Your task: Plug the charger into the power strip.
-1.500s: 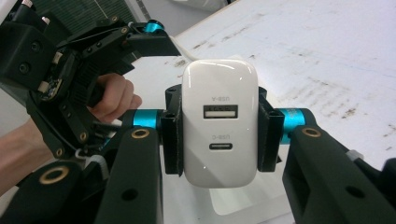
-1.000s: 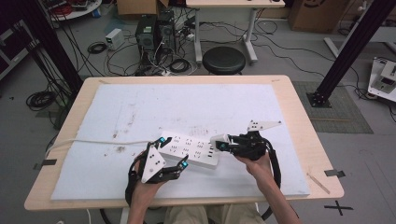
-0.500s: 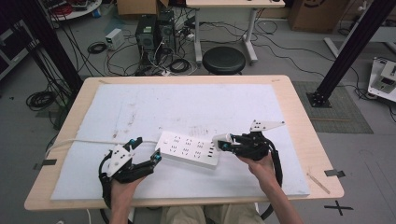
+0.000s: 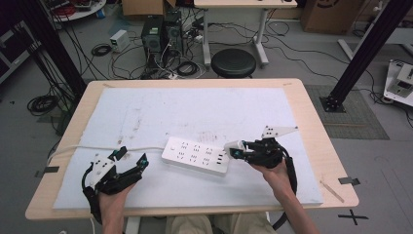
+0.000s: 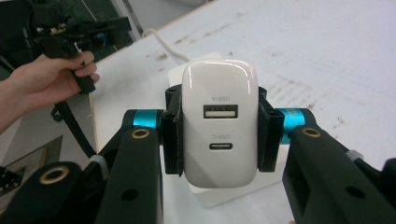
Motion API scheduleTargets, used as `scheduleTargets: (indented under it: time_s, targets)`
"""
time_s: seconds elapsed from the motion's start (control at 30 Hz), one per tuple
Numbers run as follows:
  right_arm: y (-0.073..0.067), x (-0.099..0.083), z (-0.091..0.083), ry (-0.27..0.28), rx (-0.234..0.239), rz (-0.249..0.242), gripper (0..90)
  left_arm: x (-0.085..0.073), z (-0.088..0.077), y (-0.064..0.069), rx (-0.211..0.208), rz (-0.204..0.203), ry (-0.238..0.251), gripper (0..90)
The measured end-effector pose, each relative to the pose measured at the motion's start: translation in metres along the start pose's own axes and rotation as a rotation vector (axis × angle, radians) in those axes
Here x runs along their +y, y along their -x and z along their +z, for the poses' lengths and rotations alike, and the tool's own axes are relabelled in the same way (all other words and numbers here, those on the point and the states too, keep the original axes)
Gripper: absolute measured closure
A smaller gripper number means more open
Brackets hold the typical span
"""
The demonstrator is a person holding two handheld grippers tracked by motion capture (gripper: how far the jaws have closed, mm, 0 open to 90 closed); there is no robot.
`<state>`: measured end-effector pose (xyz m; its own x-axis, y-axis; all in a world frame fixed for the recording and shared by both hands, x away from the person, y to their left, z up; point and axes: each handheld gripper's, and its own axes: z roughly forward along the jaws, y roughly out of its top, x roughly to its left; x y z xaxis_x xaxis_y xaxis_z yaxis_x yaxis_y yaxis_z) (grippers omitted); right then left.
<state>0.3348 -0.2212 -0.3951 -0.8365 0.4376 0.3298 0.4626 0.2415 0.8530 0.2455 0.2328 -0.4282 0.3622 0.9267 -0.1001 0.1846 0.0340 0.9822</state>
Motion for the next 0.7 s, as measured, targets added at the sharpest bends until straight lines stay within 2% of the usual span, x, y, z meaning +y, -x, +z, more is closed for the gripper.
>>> scheduleTargets:
  time_s: [0.13, 0.2, 0.37, 0.47, 0.53, 0.7]
  targets:
    - [0.002, 0.002, 0.001, 0.001, -0.015, -0.009, 63.2, -0.001, -0.001, -0.002, 0.004, -0.005, 0.002, 22.7]
    - [0.003, 0.007, 0.002, -0.013, -0.028, -0.026, 63.2, -0.002, -0.002, -0.006, 0.019, -0.015, -0.002, 22.7]
    - [0.002, 0.016, 0.004, -0.06, -0.046, -0.056, 63.2, -0.002, -0.003, -0.006, 0.021, -0.02, -0.002, 22.7]
    - [0.005, 0.027, 0.011, -0.126, -0.041, -0.08, 63.1, -0.001, -0.004, -0.005, 0.018, -0.015, 0.0, 22.7]
    - [0.006, 0.03, 0.014, -0.145, -0.042, -0.087, 63.1, -0.001, -0.004, -0.004, 0.019, -0.013, 0.005, 22.7]
    - [0.009, 0.051, 0.029, -0.263, -0.037, -0.125, 63.2, -0.001, -0.007, -0.003, 0.019, -0.006, 0.004, 22.7]
